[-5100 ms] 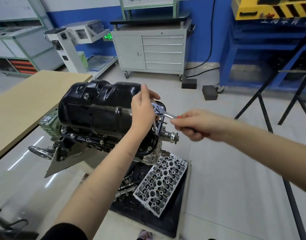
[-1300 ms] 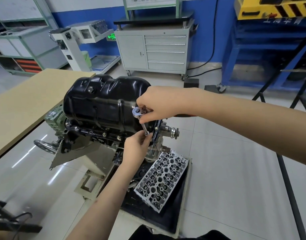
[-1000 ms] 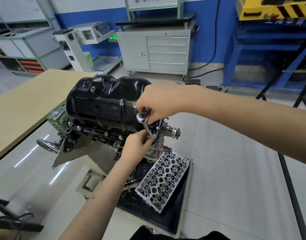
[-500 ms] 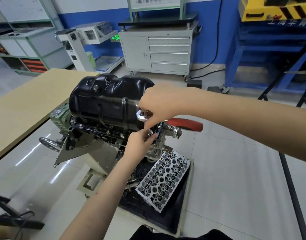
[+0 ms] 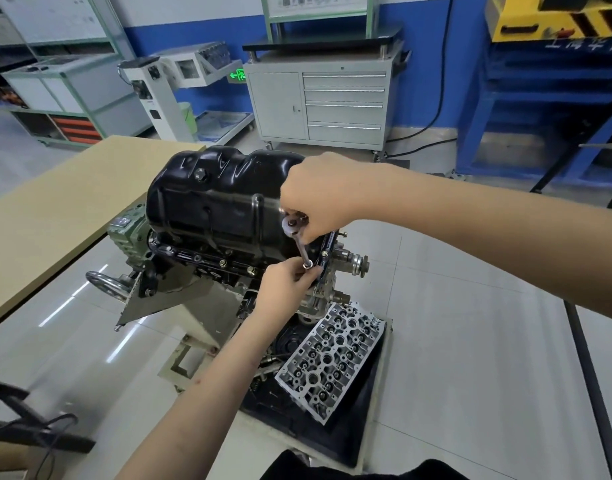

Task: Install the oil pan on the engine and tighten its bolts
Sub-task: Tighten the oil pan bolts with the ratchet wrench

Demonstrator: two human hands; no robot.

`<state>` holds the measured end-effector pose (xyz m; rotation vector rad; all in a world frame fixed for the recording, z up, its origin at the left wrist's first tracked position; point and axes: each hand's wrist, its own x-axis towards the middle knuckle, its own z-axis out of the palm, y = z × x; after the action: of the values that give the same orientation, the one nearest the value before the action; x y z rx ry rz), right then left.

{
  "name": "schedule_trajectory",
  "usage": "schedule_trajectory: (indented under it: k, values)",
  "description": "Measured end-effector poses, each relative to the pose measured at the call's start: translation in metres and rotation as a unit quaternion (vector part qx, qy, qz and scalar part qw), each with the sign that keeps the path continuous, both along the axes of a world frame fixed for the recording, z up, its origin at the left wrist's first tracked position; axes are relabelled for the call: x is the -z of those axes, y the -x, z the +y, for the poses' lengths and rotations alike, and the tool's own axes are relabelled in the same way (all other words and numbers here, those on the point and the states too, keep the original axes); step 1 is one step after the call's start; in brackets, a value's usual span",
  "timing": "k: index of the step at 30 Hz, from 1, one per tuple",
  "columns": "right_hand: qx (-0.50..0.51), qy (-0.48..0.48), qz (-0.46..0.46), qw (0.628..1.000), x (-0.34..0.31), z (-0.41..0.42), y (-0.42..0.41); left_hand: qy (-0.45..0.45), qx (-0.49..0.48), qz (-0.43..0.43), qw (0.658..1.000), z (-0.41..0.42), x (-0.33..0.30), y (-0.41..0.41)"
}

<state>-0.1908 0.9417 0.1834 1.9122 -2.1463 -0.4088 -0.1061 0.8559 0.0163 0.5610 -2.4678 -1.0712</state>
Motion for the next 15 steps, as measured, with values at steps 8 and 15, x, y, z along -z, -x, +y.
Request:
schedule_trajectory:
  k: [8,15]
  values:
    - [0.015,-0.006,-0.063,0.998,0.001,0.004,-0.001,0.002,0.045,-0.002,0.999,-0.002,-0.002,-0.002]
    - [-0.005,0.035,-0.044,0.998,0.009,0.009,-0.005,0.014,0.06,-0.015,0.998,-0.006,-0.002,-0.002]
